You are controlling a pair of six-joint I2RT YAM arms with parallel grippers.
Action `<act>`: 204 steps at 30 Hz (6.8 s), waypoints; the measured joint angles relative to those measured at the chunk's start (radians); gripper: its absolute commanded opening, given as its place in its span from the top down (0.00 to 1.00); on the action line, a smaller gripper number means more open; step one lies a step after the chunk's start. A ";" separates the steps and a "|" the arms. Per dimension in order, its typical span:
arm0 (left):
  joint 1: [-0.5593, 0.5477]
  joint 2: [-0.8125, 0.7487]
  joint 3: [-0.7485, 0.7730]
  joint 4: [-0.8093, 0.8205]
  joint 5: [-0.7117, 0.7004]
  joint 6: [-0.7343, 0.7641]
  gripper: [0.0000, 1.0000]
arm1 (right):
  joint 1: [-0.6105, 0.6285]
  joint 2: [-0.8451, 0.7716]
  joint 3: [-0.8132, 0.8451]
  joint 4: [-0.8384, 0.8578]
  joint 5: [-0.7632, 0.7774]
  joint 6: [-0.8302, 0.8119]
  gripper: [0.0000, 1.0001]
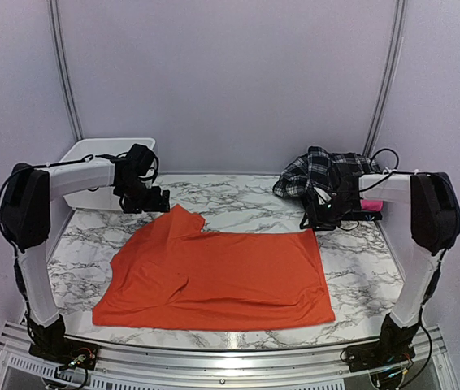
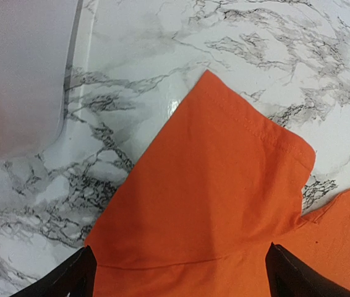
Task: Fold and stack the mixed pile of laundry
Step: Pick up the 1/3-folded T-shirt from the center of the board, then fold the 1/3-folded T-shirt at the center of the board.
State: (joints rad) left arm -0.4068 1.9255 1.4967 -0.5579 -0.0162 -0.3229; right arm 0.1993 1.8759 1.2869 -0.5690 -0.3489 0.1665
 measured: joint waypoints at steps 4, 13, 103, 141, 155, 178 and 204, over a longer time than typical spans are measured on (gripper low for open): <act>0.011 0.072 0.077 -0.010 -0.002 0.064 0.06 | -0.001 0.003 0.014 -0.031 -0.002 -0.052 0.46; 0.024 0.204 0.193 -0.059 -0.003 0.161 0.19 | -0.001 0.075 0.078 -0.103 0.089 -0.138 0.44; 0.078 0.410 0.437 -0.159 0.110 0.256 1.00 | 0.021 0.088 0.088 -0.097 0.119 -0.212 1.00; 0.030 -0.438 -0.424 0.013 0.184 0.134 1.00 | 0.020 -0.414 -0.304 -0.097 0.065 -0.136 1.00; -0.040 -0.487 -0.672 0.047 0.158 -0.031 1.00 | 0.020 -0.349 -0.357 -0.105 0.024 -0.068 1.00; -0.040 -0.624 -0.664 0.050 0.172 -0.048 0.46 | 0.014 -0.430 -0.362 -0.229 -0.035 0.002 0.65; -0.057 -0.282 -0.527 0.071 0.160 -0.036 0.50 | -0.117 -0.483 -0.287 -0.354 0.021 0.020 0.35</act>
State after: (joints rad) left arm -0.4641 1.6440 0.9695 -0.4870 0.1436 -0.3592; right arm 0.0818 1.3930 1.0000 -0.9226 -0.3275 0.1867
